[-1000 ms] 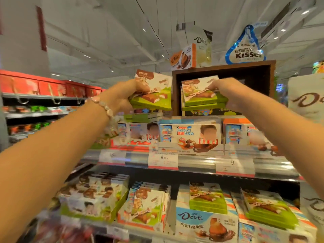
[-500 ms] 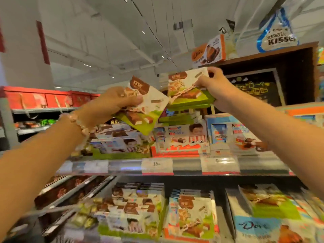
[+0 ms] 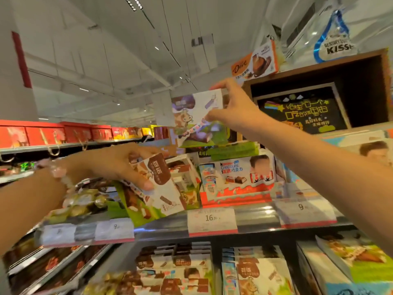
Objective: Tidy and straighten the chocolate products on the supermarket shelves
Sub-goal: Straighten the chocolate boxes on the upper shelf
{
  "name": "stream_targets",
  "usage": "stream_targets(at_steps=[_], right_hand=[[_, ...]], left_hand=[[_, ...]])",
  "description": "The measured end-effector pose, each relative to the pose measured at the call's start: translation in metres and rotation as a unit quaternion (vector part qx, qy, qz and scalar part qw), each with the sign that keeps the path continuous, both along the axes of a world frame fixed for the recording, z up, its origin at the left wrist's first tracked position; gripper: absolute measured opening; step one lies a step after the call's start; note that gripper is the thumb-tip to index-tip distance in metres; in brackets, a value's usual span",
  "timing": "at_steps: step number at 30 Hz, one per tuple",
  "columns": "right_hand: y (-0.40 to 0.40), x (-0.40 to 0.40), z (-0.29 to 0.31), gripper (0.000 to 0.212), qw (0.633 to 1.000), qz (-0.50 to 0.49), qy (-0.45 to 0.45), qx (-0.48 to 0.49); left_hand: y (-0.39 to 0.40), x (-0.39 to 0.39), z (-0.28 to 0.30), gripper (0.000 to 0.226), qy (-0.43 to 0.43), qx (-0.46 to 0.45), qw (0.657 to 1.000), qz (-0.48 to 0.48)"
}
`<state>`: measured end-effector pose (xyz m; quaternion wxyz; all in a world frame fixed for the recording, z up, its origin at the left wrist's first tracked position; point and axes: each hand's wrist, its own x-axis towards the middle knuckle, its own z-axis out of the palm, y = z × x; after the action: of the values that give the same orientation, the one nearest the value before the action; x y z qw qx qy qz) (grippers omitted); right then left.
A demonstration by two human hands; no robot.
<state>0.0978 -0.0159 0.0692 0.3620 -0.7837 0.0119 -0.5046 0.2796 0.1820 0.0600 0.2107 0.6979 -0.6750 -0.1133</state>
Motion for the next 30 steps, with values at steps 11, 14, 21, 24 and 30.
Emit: stream_targets(at_steps=[11,14,21,24,30], right_hand=[[-0.012,0.036,0.019,0.043,0.979,-0.056,0.13,-0.148],[-0.009,0.046,0.022,0.043,0.975,-0.051,0.135,-0.171],[0.0,0.074,0.014,0.054,0.94,-0.02,0.234,-0.247],[0.002,0.082,0.007,0.053,0.935,-0.009,0.266,-0.235],[-0.001,0.085,-0.008,0.052,0.942,0.002,0.255,-0.218]], left_hand=[[-0.029,-0.002,-0.016,0.033,0.099,0.033,0.994,-0.011],[-0.028,-0.002,-0.017,0.037,0.114,0.043,0.992,-0.015],[-0.027,-0.002,-0.018,0.033,0.127,0.062,0.99,0.005],[-0.027,-0.002,-0.018,0.039,0.131,0.055,0.99,0.006],[-0.027,-0.002,-0.018,0.042,0.126,0.056,0.99,0.004]])
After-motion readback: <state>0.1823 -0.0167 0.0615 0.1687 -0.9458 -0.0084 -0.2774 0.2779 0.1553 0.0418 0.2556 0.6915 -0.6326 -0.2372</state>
